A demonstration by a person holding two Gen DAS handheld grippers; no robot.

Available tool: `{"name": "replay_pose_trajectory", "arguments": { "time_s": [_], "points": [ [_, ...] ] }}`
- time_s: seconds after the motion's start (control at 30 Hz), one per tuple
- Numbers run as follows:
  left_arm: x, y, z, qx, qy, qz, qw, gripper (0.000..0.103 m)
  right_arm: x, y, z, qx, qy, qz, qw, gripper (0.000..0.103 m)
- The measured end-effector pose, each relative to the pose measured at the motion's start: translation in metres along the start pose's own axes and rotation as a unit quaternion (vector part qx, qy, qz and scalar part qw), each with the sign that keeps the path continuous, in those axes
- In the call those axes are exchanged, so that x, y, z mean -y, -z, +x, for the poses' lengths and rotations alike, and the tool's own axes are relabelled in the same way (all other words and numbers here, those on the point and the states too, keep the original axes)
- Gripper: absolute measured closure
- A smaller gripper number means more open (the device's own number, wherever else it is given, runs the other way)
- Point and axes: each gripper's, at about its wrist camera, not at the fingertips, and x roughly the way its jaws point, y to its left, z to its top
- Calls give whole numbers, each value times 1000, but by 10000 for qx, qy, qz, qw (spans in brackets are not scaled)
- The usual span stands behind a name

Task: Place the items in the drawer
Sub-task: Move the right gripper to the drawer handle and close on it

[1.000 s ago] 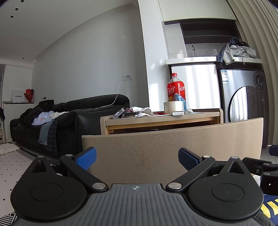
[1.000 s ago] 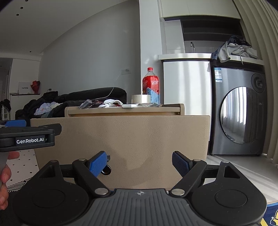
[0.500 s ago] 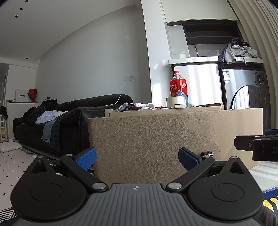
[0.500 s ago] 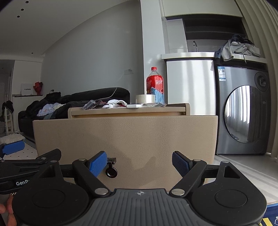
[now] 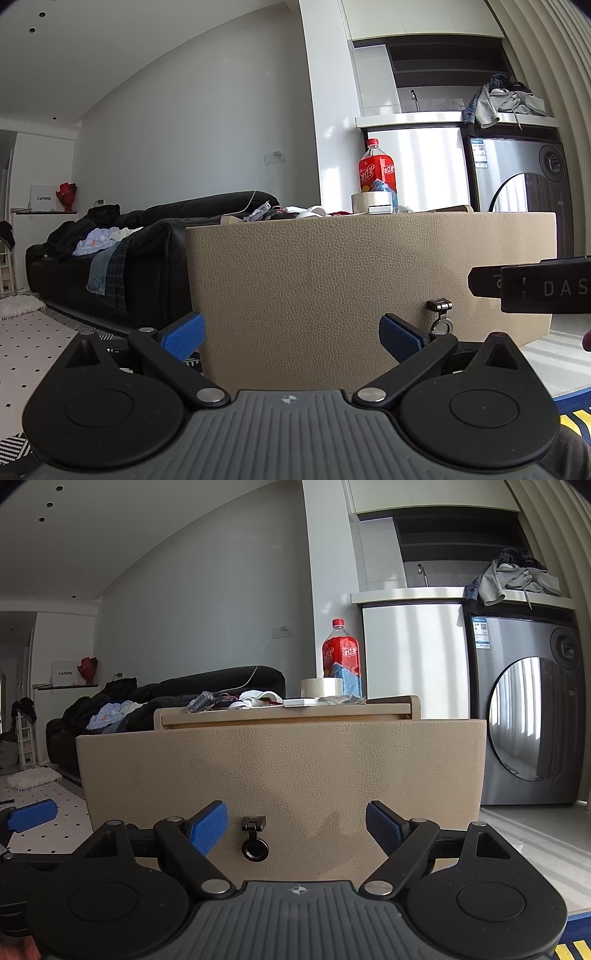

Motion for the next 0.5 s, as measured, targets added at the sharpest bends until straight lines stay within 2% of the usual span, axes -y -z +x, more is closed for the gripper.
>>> {"name": "replay_pose_trajectory", "arguments": {
  "time_s": [0.13,0.4,0.5],
  "points": [
    [-5,2,4,-92,109,-97,9999,0,-3,0,4,-28,-40,-57,10000,18],
    [-12,6,6,-143,0,-11,9999,0,-9,0,10,-26,-92,-118,9999,18],
    [-15,9,7,-265,66,-149,9995,0,-11,1,14,-50,-114,-97,9999,18]
  ]
}}
